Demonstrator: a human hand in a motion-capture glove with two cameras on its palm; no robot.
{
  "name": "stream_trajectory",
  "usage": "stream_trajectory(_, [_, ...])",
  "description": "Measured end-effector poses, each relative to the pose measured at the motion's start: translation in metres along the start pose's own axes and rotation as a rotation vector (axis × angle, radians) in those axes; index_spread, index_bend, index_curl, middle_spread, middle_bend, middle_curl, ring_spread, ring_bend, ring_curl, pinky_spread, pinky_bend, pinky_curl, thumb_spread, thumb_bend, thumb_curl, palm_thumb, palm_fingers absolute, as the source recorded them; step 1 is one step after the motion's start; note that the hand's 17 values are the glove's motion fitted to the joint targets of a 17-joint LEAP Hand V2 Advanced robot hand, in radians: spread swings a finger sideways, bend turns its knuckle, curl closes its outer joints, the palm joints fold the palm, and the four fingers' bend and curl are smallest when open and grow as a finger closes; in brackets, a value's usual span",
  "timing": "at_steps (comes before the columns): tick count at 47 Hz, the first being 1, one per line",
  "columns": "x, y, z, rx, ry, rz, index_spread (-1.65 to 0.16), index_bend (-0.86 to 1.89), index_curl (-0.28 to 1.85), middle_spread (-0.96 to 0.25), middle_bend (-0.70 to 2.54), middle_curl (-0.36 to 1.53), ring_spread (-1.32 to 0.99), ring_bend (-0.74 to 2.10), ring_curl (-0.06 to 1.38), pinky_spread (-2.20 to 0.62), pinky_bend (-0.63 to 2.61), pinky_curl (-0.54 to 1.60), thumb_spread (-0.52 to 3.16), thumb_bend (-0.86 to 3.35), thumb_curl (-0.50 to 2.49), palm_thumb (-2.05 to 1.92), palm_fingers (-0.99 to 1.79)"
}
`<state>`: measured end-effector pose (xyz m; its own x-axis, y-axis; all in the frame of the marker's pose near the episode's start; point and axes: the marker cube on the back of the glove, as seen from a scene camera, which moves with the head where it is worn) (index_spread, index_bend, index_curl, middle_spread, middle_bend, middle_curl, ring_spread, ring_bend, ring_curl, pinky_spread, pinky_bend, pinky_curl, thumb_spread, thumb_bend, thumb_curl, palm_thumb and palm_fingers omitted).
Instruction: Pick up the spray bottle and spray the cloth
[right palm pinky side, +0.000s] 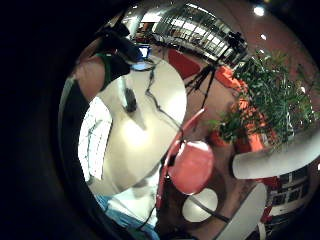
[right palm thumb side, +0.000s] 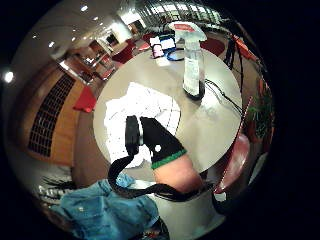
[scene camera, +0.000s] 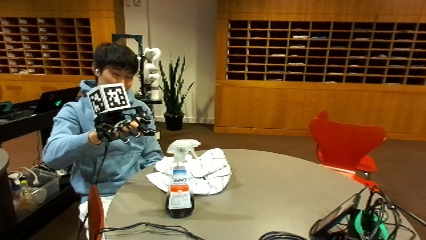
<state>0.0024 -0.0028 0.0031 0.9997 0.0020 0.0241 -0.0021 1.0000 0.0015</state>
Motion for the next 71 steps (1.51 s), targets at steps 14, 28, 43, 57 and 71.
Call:
stream_trajectory(14, [0.012,-0.014,0.024,0.091,-0.056,0.031,-0.28,0.06,0.06,-0.03,0.35,0.22,0.01,0.53,0.23,0.19,0.61,0.27,0.91,0.11,0.15,0.37,0.51])
stream_trajectory(28, [0.014,-0.026,0.049,0.056,-0.086,0.066,-0.29,0.09,0.1,-0.04,0.35,0.28,0.01,0.54,0.27,0.2,0.61,0.31,1.02,0.03,0.22,0.42,0.49])
stream_trajectory(43, [0.013,-0.031,0.064,0.056,-0.162,0.081,-0.29,0.08,0.11,-0.04,0.34,0.31,0.01,0.54,0.29,0.21,0.61,0.33,1.05,-0.02,0.26,0.45,0.47])
stream_trajectory(57, [0.012,-0.029,0.075,0.067,-0.266,0.136,-0.28,0.07,0.12,-0.04,0.33,0.33,0.01,0.55,0.3,0.21,0.61,0.34,1.05,-0.02,0.29,0.47,0.46])
stream_trajectory(71, [0.012,-0.045,0.098,0.062,-0.486,0.206,-0.26,0.05,0.09,-0.01,0.3,0.34,0.01,0.57,0.31,0.21,0.67,0.36,1.03,-0.03,0.3,0.48,0.37])
